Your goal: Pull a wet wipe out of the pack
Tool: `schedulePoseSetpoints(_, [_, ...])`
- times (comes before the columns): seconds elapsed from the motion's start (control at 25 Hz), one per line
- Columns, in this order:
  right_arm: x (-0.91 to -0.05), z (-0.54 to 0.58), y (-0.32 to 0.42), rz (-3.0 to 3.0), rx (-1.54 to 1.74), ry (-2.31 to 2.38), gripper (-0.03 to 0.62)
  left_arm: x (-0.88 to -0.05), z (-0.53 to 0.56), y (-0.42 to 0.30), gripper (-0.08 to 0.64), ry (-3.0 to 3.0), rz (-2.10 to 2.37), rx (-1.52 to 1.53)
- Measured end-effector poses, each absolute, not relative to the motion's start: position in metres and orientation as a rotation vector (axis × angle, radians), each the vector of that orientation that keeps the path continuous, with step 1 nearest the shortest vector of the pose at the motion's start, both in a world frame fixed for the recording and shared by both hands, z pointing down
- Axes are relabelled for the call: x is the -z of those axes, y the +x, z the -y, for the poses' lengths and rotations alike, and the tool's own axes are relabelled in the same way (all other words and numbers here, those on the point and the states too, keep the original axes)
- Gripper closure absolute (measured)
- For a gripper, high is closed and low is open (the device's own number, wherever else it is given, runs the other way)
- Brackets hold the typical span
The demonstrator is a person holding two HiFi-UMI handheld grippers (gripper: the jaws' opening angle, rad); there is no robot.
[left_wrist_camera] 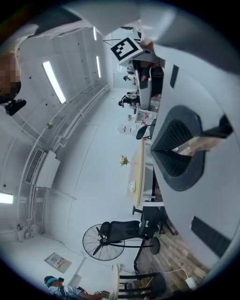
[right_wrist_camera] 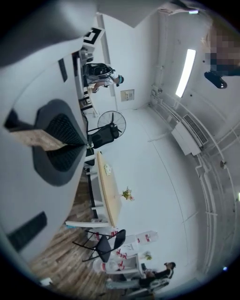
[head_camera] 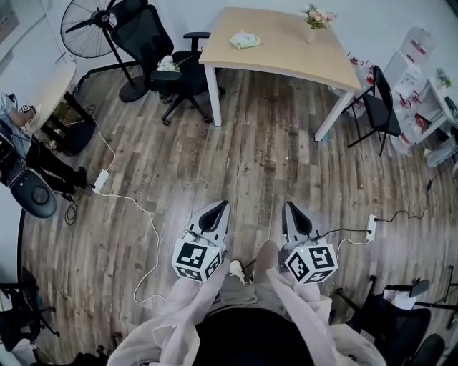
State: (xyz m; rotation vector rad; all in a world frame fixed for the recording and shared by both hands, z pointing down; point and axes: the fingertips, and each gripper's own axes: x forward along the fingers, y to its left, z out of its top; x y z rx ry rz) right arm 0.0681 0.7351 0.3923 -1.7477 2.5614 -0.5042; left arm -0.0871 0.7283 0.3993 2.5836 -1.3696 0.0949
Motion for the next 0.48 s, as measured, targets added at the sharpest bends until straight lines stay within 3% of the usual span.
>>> schedulePoseSetpoints(0.48, [-0.392,-0.711,0.066,-2.471,0.571,-1.729,0.580,-0.405,-0.710,-0.092,0.549,2.568,1.330,-0.087])
